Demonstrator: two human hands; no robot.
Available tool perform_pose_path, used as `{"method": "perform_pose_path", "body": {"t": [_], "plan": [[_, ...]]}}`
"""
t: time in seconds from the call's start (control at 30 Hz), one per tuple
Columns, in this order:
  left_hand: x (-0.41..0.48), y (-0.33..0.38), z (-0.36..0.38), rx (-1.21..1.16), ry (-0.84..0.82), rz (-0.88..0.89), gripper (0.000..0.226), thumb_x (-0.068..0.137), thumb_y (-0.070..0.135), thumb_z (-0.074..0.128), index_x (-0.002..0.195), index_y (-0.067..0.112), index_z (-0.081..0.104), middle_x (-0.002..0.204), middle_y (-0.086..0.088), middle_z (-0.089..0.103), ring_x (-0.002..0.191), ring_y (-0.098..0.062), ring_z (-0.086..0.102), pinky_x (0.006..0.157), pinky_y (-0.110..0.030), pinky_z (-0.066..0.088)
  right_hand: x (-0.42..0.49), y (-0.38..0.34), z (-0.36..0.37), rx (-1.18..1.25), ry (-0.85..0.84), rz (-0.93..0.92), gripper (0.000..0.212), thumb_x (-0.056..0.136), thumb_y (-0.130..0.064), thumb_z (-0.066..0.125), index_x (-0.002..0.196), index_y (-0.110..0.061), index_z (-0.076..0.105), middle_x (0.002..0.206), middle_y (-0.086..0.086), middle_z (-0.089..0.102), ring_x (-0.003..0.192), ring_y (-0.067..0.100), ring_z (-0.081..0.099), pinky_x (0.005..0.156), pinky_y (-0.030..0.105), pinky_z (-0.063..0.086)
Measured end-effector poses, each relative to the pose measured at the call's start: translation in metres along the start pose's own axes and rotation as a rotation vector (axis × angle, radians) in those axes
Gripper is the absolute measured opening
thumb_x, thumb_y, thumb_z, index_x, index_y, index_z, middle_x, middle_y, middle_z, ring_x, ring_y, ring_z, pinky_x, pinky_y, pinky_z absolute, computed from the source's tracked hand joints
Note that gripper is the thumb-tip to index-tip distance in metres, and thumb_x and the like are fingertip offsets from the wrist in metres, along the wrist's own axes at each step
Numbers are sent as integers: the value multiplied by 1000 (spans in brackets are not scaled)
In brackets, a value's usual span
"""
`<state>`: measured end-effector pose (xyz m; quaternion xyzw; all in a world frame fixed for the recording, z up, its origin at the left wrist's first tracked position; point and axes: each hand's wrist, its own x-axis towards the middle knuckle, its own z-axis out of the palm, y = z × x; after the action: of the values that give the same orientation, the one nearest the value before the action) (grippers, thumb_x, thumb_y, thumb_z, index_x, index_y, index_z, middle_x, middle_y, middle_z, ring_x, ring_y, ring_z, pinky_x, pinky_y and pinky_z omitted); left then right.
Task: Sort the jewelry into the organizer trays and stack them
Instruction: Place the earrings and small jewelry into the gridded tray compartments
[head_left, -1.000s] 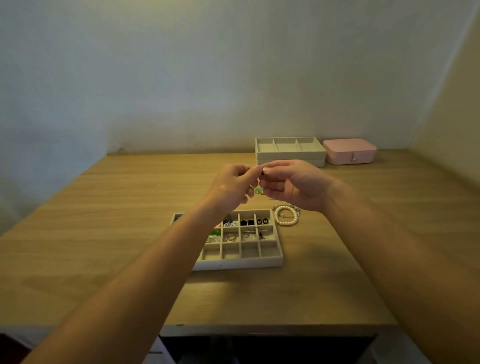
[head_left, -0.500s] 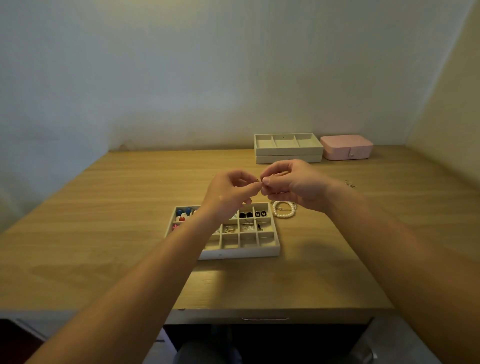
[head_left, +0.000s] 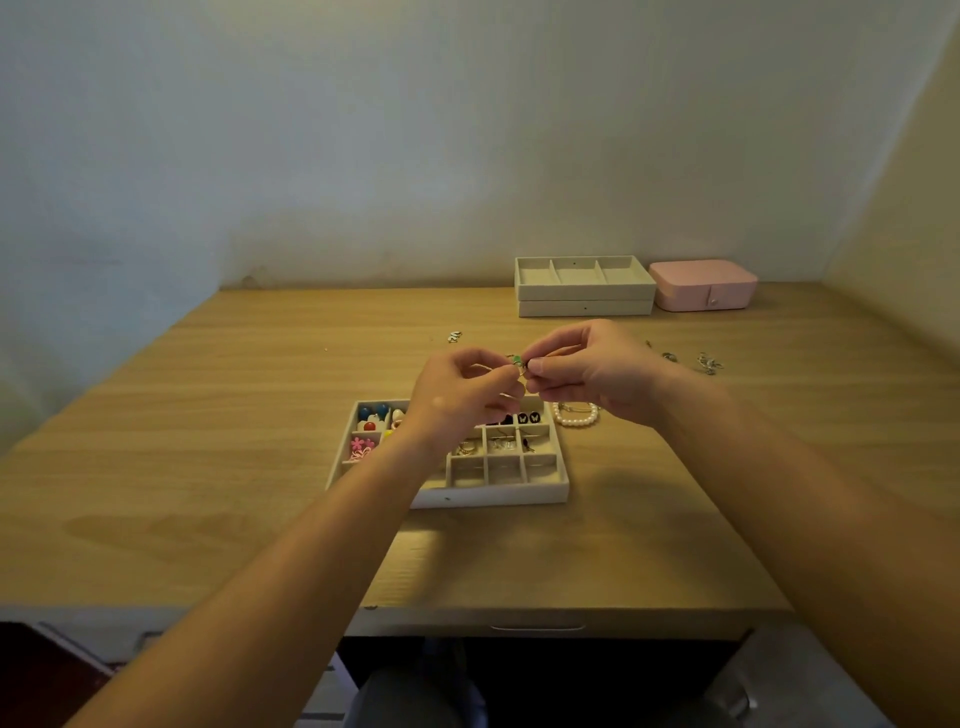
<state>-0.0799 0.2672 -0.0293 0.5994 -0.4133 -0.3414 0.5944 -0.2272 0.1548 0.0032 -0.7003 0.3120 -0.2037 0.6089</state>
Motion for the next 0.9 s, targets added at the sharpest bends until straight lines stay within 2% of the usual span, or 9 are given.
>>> {"method": "perform_pose_path", "body": {"t": [0.07, 0.13, 0.3, 0.4, 0.6, 0.77, 0.9], "plan": [[-1, 1, 2, -92, 16, -62, 9, 93, 12, 69, 101, 7, 68, 89, -13, 77, 78, -23, 75, 72, -31, 61, 0, 1, 1, -8, 10, -6, 14, 91, 0, 70, 103, -5, 75, 93, 13, 77, 84, 22, 76, 72, 29, 62], [-1, 2, 4, -150, 22, -120, 15, 93, 13, 70, 105, 5, 68, 91, -12, 77, 79, -22, 76, 65, -26, 60, 0, 2, 0, -15, 16, -10, 14, 91, 0, 70, 103, -5, 75, 94, 14, 77, 85, 23, 76, 73, 29, 62], [-1, -1, 8, -183, -6, -163, 23, 87, 15, 77, 105, 4, 67, 91, -13, 76, 83, -22, 75, 57, -20, 56, -2, 4, 0, -40, 9, -11, 13, 90, 0, 71, 100, -6, 75, 95, 13, 77, 83, 21, 76, 68, 25, 60], [-1, -2, 10, -199, -3, -170, 24, 87, 8, 76, 107, 3, 64, 88, -12, 75, 79, -21, 74, 59, -22, 58, 0, 7, 0, -89, 5, -12, 15, 89, 0, 73, 104, -3, 75, 97, 16, 77, 82, 20, 77, 66, 23, 59], [0, -8, 7, -222, -96, -223, 7, 94, 6, 66, 101, 6, 67, 80, -9, 70, 68, -16, 67, 61, -22, 59, 6, 11, 0, -174, 6, -30, 10, 89, -1, 73, 98, -3, 75, 93, 17, 74, 77, 19, 72, 68, 26, 61], [1, -9, 1, -324, -151, -284, 14, 95, 8, 64, 103, -1, 71, 85, -13, 72, 71, -15, 69, 66, -21, 61, 8, 14, 0, -181, -8, -32, 10, 90, -1, 71, 99, -3, 73, 89, 16, 71, 76, 19, 69, 69, 27, 61], [0, -7, 1, -316, -148, -259, 19, 91, 10, 70, 107, 1, 73, 91, -14, 74, 76, -16, 72, 68, -20, 61, 8, 15, -1, -165, 1, -34, 9, 90, -2, 73, 98, -5, 73, 90, 16, 72, 75, 18, 70, 69, 27, 61]]}}
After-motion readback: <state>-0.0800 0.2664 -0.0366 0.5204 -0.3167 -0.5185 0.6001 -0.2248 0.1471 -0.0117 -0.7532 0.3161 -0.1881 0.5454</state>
